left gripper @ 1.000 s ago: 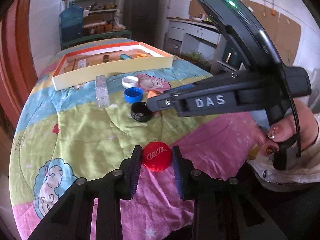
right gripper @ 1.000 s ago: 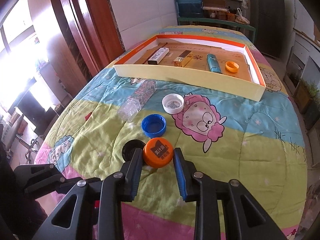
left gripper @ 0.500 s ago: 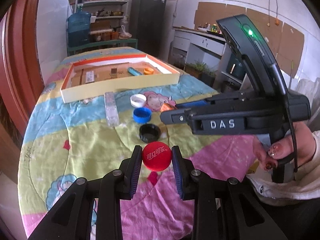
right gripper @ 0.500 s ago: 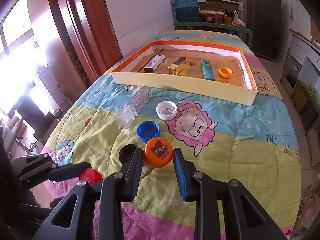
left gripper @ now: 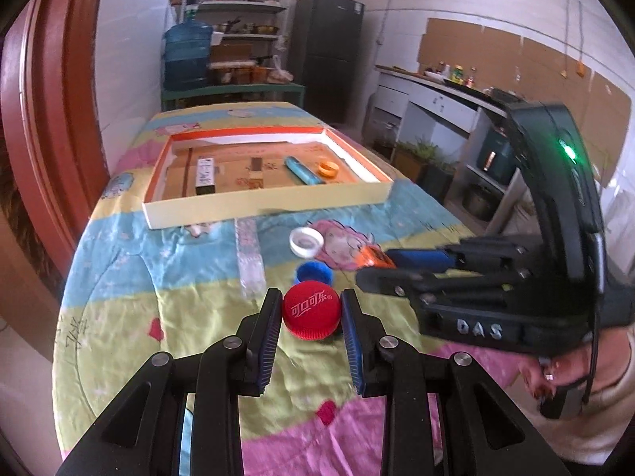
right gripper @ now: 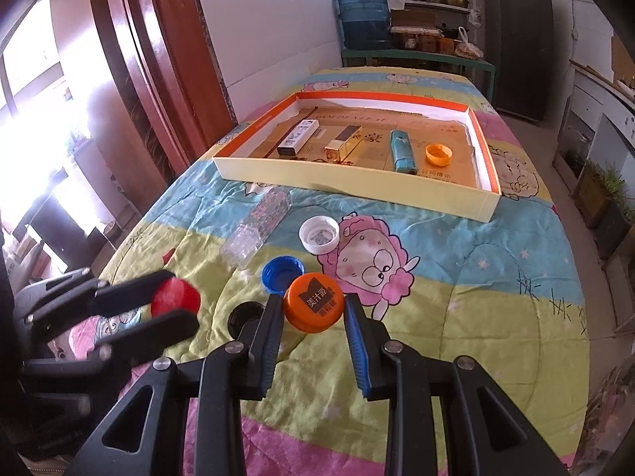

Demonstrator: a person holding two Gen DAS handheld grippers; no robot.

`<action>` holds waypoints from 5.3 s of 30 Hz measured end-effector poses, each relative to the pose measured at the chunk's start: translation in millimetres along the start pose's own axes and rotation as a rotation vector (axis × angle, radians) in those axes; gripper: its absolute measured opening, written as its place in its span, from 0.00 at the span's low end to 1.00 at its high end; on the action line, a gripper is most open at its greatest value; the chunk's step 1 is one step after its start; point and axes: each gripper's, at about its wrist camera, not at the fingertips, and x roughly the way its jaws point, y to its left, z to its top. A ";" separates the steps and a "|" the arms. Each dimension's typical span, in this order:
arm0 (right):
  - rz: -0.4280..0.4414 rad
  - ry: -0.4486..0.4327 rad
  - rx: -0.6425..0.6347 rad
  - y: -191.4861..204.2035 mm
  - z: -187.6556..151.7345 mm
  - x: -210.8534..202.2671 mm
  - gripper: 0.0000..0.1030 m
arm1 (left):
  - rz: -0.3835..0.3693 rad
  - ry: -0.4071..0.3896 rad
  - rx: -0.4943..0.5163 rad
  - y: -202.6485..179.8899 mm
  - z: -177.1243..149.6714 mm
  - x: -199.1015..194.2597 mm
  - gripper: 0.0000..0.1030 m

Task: Organize rigid objects
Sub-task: 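Grasp the red cap with the left gripper while the right grasps the black-labelled orange cap, then carry the red cap and black-labelled orange cap into the cardboard lid with both grippers, then open the left gripper to drop the red cap while the right releases the orange cap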

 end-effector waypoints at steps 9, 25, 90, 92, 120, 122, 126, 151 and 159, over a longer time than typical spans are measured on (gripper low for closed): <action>-0.003 -0.007 0.015 -6.2 3.4 1.4 0.31 | 0.062 -0.006 -0.049 15.9 23.2 9.7 0.30; -0.017 -0.005 0.052 -24.2 12.8 10.2 0.31 | 0.096 -0.009 -0.087 39.5 53.9 29.3 0.30; 0.004 0.003 0.005 -53.2 118.0 96.8 0.31 | 0.095 0.097 -0.133 88.4 144.0 169.2 0.30; 0.004 0.008 0.004 -53.4 118.4 99.9 0.31 | 0.103 0.111 -0.131 89.5 144.3 174.8 0.30; -0.026 0.045 -0.031 -51.1 118.5 119.0 0.31 | 0.112 0.165 -0.112 91.7 138.0 201.7 0.31; -0.029 0.044 -0.032 -50.6 118.4 118.4 0.31 | 0.107 0.164 -0.118 92.3 138.3 200.9 0.31; -0.032 0.044 -0.032 -50.2 118.3 118.0 0.31 | 0.097 0.155 -0.121 92.3 139.4 198.9 0.37; -0.036 0.030 -0.027 -47.1 117.7 106.2 0.31 | 0.111 0.116 -0.138 94.5 142.1 174.9 0.41; -0.044 0.017 -0.017 -44.9 116.1 97.1 0.31 | 0.109 0.107 -0.145 90.8 135.8 160.6 0.41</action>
